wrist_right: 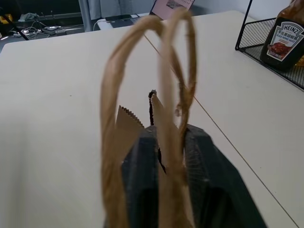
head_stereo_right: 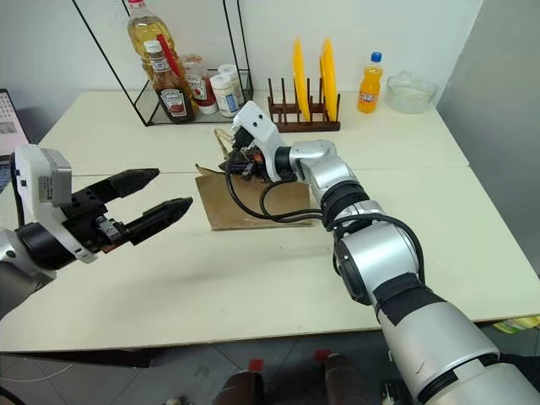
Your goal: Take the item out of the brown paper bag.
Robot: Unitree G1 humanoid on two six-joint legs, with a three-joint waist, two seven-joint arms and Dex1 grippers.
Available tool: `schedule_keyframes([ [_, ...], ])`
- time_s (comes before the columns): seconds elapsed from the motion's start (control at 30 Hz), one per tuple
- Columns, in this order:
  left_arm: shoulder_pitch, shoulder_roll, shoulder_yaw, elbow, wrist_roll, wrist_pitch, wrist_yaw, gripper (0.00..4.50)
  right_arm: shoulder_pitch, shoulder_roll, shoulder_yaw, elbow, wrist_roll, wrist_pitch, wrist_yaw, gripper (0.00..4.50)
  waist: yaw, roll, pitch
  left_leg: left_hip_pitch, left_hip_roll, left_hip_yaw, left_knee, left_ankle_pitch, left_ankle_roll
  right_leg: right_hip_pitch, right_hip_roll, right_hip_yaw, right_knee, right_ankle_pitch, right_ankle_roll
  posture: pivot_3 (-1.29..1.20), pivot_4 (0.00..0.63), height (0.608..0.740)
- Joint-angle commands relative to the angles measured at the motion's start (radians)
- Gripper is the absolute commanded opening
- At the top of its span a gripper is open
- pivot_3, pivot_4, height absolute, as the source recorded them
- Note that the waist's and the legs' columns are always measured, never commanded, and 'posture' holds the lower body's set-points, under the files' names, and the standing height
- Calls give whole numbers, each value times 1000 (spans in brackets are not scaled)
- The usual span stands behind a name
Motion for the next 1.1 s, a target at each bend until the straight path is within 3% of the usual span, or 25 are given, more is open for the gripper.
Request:
schedule_keyframes([
  [0.03, -20, 10, -9, 5, 32, -41, -2, 4500, -7, -35, -15, -32, 1, -20, 13, 2390, 0, 0, 0, 0, 0, 0, 0, 0, 0, 0, 0, 0, 0, 0, 0, 0, 150, 740],
  [0.23, -34, 15, -39, 45, 69, -65, -34, 4500, -5, -102, -16, -78, 12, -1, 75, 4469, 1, 0, 0, 0, 0, -1, 0, 0, 0, 1, 0, -1, 0, 0, 0, 0, 150, 740],
  [0.5, -76, 75, -88, 173, 175, -118, -158, 4500, 115, -213, 54, -302, 9, 105, 273, 4469, 3, 1, 0, 0, 0, -2, 1, 0, 0, 2, 0, -2, -1, 0, 0, 0, 150, 740],
  [0.7, -226, 126, -230, 399, 346, -232, -277, 4500, 302, -349, 65, -735, 95, 374, 366, 4469, 20, 5, 3, 0, -1, -4, 2, 0, 0, 3, 0, -4, -1, 0, 0, 0, 150, 740],
  [0.77, -331, 105, -298, 510, 412, -285, -297, 4500, 380, -368, 37, -901, 132, 480, 302, 4469, 25, 6, 3, 0, -1, -4, 2, 0, 0, 4, 0, -5, 0, 0, 0, 0, 150, 740],
  [0.9, -571, 18, -431, 803, 587, -438, -291, 4500, 537, -332, -57, -1221, 163, 637, 39, 4469, 30, 6, 3, 0, -1, -6, 3, 0, 0, 5, 1, -6, 1, 0, -1, 0, 150, 740],
  [1.1, -867, -122, -568, 1292, 827, -741, -307, 4500, 858, -308, -46, -1690, 147, 742, -188, 4469, 45, 6, 3, -1, -2, -8, 4, 0, 0, 5, 0, -6, 1, -1, -2, 0, 150, 740],
])
